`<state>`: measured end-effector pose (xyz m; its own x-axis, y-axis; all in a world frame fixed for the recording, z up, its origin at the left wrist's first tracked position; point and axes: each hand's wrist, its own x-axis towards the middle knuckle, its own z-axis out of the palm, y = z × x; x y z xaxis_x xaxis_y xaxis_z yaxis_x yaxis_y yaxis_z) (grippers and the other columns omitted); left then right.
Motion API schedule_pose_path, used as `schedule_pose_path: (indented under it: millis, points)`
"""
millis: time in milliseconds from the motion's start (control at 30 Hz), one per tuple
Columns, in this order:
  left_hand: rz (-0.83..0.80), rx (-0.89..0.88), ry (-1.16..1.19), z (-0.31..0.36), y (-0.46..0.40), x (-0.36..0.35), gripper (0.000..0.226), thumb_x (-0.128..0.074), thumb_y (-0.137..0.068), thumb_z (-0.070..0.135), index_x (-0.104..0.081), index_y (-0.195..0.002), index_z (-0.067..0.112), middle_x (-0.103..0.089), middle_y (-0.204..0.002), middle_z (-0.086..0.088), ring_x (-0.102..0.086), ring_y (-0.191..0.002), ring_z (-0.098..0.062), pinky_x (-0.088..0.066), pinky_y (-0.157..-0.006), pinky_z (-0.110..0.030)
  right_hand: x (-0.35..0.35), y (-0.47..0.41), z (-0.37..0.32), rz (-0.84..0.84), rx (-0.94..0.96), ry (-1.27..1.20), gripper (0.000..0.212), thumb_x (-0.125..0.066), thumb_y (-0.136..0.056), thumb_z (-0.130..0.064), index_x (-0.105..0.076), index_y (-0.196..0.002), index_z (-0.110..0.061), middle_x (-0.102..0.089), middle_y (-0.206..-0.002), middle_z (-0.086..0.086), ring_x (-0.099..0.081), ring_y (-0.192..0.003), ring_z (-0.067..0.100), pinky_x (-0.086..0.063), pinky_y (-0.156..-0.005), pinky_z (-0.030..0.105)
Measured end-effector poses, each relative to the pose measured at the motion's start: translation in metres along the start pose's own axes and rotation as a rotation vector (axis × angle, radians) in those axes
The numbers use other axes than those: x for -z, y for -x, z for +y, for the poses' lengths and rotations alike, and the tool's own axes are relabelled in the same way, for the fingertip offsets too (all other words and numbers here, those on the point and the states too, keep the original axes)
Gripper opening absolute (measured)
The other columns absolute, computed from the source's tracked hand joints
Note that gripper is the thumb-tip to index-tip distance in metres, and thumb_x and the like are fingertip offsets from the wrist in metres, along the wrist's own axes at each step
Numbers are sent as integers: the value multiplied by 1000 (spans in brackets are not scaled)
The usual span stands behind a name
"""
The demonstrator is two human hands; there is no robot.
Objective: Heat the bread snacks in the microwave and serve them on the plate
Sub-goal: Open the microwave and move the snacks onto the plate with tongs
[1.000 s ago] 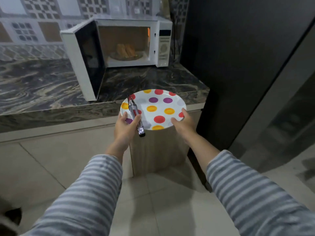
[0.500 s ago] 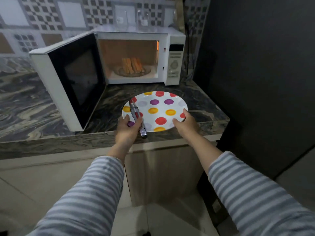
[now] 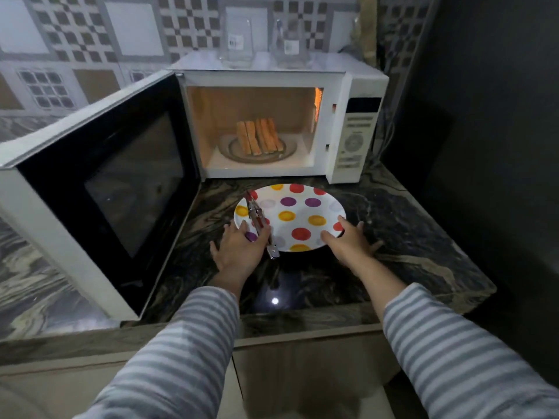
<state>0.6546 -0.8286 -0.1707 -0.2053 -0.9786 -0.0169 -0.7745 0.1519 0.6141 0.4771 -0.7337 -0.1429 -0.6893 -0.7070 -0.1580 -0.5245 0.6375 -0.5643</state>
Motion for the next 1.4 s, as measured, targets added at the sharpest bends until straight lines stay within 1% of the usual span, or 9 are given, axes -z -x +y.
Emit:
schedule_pose_path:
  millis: [233, 367, 633, 733, 800, 900, 1033, 1200, 1400]
  points:
    - [32, 8, -142, 1, -13, -19, 76, -31, -85, 73, -37, -145, 28, -21, -159, 2, -6, -148, -16, 2, -116, -54, -12, -38, 6, 7, 71, 246, 63, -42, -94, -51, -23, -150, -28, -14, -160, 4, 9, -148, 22, 15, -110, 64]
    - [53, 27, -187, 2, -10, -21, 78, -26, -85, 75, -34, -147, 29, -19, -159, 1, -5, -148, -14, 4, -116, -52, -25, -49, 14, 4, 135, 303, 61, -36, -96, -50, -22, -150, -27, -13, -161, 3, 10, -148, 25, 11, -108, 68]
    - [18, 35, -187, 3, -8, -18, 79, -25, -85, 76, -30, -148, 29, -17, -160, 1, -3, -148, -13, 5, -117, -51, -20, -44, 13, -23, 121, 282, 59, -37, -96, -47, -22, -150, -29, -8, -160, 6, 3, -147, 28, 4, -115, 59]
    - [-8, 39, -171, 2, -8, -17, 76, -21, -87, 74, -30, -148, 31, -16, -160, 1, -3, -148, -14, 6, -116, -51, -19, -40, 1, 43, 113, 298, 56, -43, -95, -42, -27, -147, -29, -14, -156, 10, -5, -145, 31, 3, -115, 59]
    - [14, 22, -166, 1, -9, -14, 64, -21, -94, 63, -33, -147, 30, -22, -158, 0, -10, -147, -14, 0, -116, -51, -20, -35, -12, 102, 228, 288, 53, -46, -94, -39, -34, -144, -27, -25, -152, 8, -18, -140, 30, -6, -117, 55]
    - [78, -37, -222, -8, -11, -6, 51, -24, -100, 46, -33, -146, 27, -31, -155, 1, -21, -144, -15, -12, -115, -48, -32, -26, -39, 1, 405, 152, 50, -50, -93, -37, -42, -140, -21, -42, -142, 7, -34, -131, 28, -29, -111, 42]
    - [42, -134, -327, -28, -13, -2, 50, -25, -101, 40, -23, -150, 29, -22, -158, 5, -14, -146, -12, -10, -117, -46, -48, -15, -68, -145, 340, -52, 56, -53, -89, -49, -50, -135, -18, -55, -133, 6, -51, -122, 27, -44, -101, 39]
    - [86, -164, -329, -34, -13, -3, 49, -25, -101, 39, -23, -150, 32, -24, -157, 7, -15, -146, -10, -10, -117, -43, -56, -12, -80, -178, 426, 96, 42, -54, -90, -48, -65, -110, -13, -67, -110, 5, -62, -96, 24, -43, -68, 27]
    - [94, -160, -251, -32, -15, -1, 51, -31, -100, 39, -21, -150, 32, -19, -159, 6, -18, -144, -11, -13, -116, -45, -48, -19, -77, -206, 358, 68, 30, -55, -88, -31, -65, -109, -12, -66, -107, 11, -61, -99, 31, -48, -75, 31]
